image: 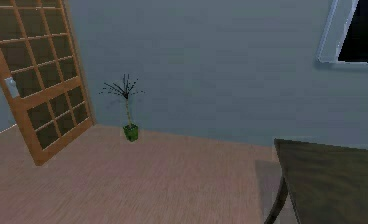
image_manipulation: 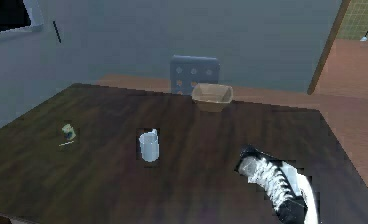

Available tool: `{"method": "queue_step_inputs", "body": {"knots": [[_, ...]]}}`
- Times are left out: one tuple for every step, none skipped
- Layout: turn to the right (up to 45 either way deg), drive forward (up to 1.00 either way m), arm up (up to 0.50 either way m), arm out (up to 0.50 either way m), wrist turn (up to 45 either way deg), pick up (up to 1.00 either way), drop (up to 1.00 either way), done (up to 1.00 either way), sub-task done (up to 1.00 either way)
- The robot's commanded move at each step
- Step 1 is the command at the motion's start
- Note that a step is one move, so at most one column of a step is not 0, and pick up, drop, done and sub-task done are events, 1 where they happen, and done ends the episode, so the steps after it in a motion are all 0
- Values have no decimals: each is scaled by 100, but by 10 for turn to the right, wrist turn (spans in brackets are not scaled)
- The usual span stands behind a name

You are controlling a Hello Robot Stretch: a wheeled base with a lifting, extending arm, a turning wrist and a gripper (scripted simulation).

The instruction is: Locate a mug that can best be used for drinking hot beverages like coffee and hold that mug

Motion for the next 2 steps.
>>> {"method": "queue_step_inputs", "body": {"knots": [[0,0,36,0,0,0,0,0,0],[0,0,0,34,0,0,0,0,0]]}}
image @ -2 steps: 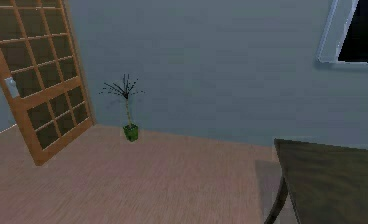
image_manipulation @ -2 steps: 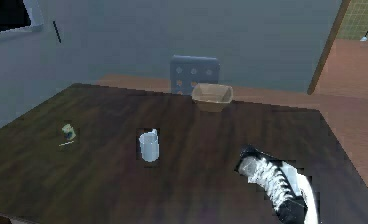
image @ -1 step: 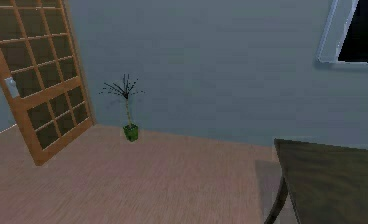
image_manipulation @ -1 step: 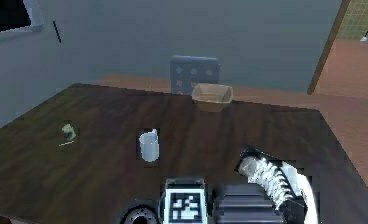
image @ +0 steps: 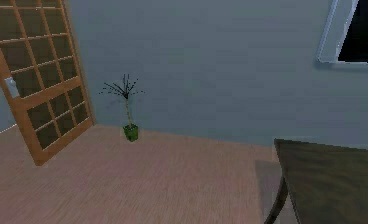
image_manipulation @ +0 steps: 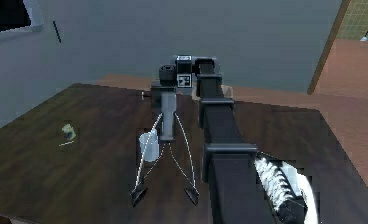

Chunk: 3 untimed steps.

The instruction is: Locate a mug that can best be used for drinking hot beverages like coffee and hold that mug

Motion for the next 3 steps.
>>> {"method": "queue_step_inputs", "body": {"knots": [[0,0,0,0,450,0,0,0,0],[0,0,0,0,450,0,0,0,0],[0,0,0,0,450,0,0,0,0]]}}
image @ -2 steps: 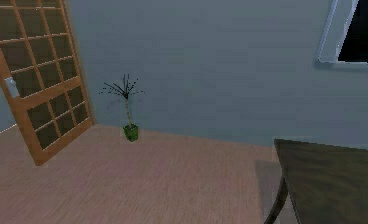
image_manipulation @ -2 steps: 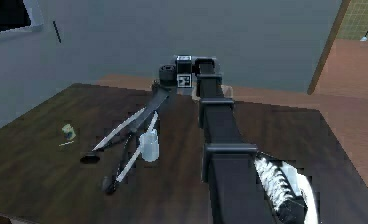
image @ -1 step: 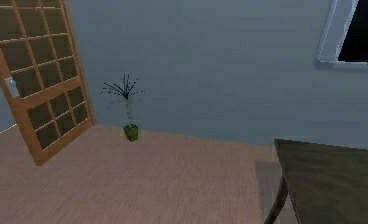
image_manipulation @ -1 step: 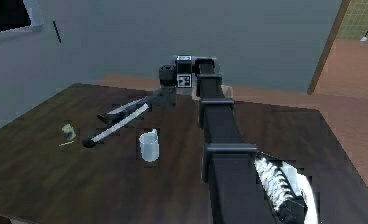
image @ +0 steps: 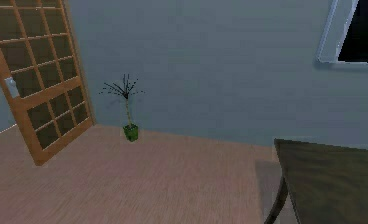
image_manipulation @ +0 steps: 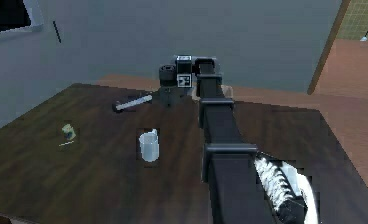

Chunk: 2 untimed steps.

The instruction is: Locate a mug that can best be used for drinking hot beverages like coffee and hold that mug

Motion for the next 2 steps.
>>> {"method": "queue_step_inputs", "body": {"knots": [[0,0,0,0,180,0,0,0,0],[0,0,-30,0,0,0,0,0,0]]}}
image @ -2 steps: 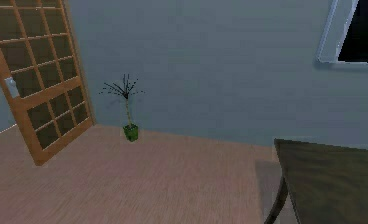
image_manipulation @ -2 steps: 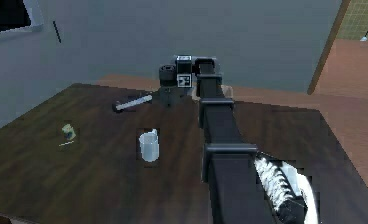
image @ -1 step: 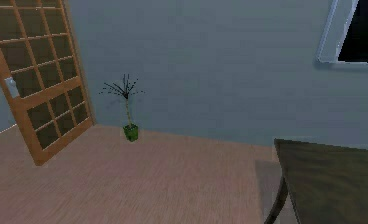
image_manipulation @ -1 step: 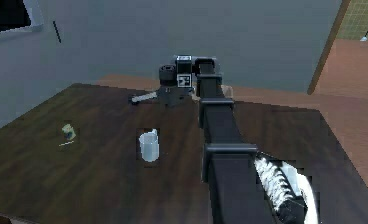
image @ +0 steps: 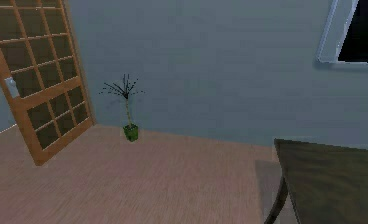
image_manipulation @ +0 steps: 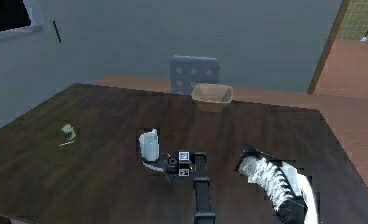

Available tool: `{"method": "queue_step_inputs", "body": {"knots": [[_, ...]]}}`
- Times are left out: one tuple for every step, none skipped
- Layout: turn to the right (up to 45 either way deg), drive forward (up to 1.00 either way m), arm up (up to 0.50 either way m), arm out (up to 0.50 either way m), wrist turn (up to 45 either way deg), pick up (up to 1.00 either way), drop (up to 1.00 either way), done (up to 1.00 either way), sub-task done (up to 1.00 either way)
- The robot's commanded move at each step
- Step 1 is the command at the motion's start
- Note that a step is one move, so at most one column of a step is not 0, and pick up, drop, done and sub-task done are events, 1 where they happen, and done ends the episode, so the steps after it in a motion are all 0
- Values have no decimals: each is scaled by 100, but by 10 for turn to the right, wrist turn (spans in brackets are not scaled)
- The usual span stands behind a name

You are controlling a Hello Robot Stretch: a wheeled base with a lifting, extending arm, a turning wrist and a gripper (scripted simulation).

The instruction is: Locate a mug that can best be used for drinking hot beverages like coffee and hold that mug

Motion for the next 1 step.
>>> {"method": "queue_step_inputs", "body": {"knots": [[0,0,0,0,0,100,0,0,0]]}}
